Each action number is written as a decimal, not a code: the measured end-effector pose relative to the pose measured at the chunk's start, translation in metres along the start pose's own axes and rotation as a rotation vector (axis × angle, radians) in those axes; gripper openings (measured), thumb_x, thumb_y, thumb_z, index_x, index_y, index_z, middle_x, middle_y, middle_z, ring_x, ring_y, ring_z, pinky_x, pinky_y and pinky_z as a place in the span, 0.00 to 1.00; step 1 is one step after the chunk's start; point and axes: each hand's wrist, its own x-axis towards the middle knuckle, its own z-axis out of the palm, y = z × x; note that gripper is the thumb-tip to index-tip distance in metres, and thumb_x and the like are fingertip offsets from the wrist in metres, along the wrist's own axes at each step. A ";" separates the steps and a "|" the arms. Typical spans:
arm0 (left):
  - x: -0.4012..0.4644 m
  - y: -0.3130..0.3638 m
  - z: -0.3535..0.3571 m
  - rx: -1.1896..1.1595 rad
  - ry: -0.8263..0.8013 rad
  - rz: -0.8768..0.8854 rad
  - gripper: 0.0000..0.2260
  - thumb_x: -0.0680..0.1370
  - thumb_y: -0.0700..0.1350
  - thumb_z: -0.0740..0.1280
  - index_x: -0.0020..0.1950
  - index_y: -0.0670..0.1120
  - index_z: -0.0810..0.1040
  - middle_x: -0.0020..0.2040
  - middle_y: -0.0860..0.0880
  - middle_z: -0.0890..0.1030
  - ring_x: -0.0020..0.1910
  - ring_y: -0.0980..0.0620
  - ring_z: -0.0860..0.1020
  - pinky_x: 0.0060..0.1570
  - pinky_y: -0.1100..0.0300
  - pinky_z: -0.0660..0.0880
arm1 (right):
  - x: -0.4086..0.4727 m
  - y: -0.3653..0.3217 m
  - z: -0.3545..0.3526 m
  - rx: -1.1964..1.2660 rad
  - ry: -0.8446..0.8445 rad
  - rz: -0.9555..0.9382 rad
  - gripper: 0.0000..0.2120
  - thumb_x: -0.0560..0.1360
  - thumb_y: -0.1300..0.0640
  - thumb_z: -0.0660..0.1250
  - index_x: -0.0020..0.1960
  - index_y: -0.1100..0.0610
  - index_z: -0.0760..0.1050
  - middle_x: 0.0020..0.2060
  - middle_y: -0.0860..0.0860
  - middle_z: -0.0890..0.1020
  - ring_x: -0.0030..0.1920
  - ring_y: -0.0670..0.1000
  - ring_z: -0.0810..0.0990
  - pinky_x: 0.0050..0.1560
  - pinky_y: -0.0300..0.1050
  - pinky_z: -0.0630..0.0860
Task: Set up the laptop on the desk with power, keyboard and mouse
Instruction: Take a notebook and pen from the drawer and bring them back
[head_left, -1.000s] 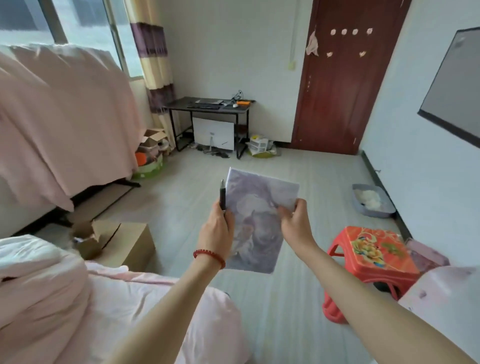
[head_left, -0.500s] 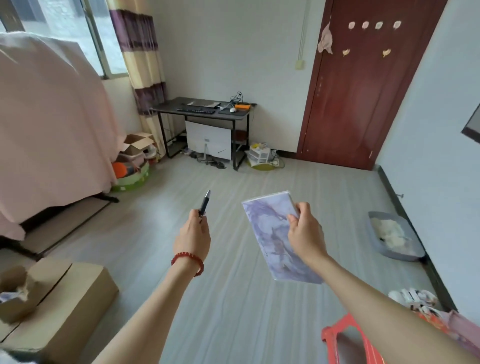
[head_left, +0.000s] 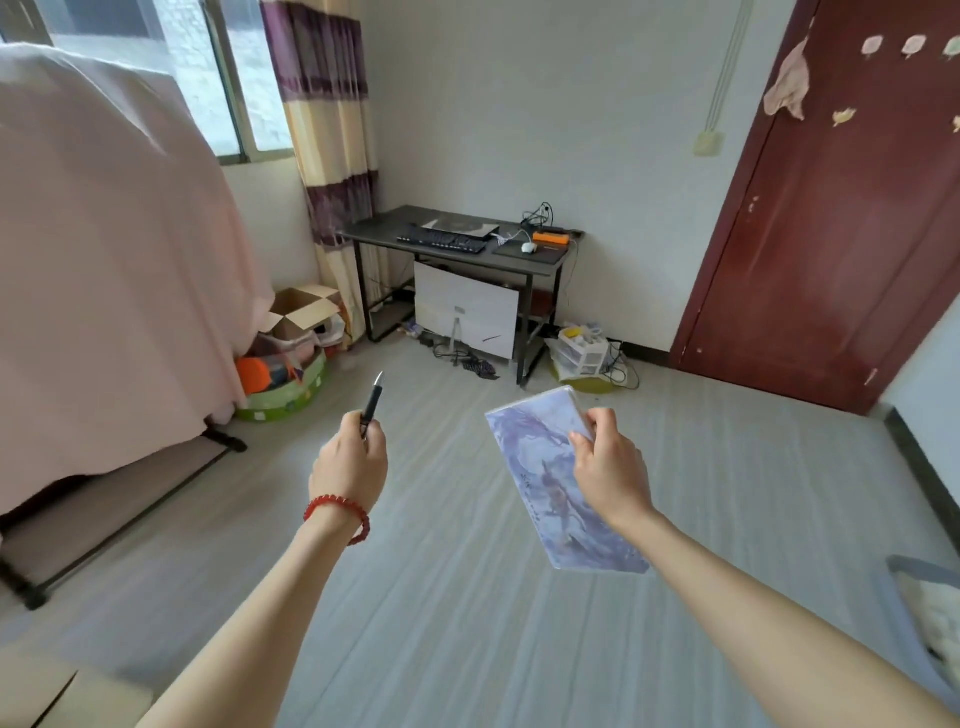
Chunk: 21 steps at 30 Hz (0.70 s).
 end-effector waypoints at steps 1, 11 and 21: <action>0.029 0.002 0.009 0.001 0.001 -0.002 0.07 0.78 0.47 0.54 0.43 0.48 0.66 0.32 0.49 0.73 0.31 0.47 0.72 0.29 0.57 0.65 | 0.029 -0.002 0.009 -0.001 0.006 0.006 0.05 0.78 0.60 0.58 0.52 0.60 0.65 0.41 0.58 0.81 0.41 0.64 0.78 0.37 0.49 0.66; 0.331 0.012 0.153 -0.009 -0.073 0.014 0.07 0.79 0.48 0.56 0.49 0.46 0.71 0.38 0.44 0.78 0.35 0.43 0.77 0.37 0.50 0.77 | 0.341 0.028 0.138 -0.064 0.032 0.004 0.06 0.77 0.59 0.59 0.51 0.61 0.67 0.36 0.55 0.77 0.35 0.59 0.75 0.34 0.46 0.65; 0.632 0.012 0.214 0.082 0.044 0.024 0.09 0.79 0.46 0.57 0.55 0.44 0.73 0.35 0.47 0.77 0.28 0.55 0.74 0.25 0.64 0.66 | 0.652 -0.027 0.280 -0.036 -0.030 -0.096 0.09 0.77 0.58 0.59 0.53 0.63 0.67 0.38 0.58 0.79 0.39 0.63 0.77 0.37 0.52 0.71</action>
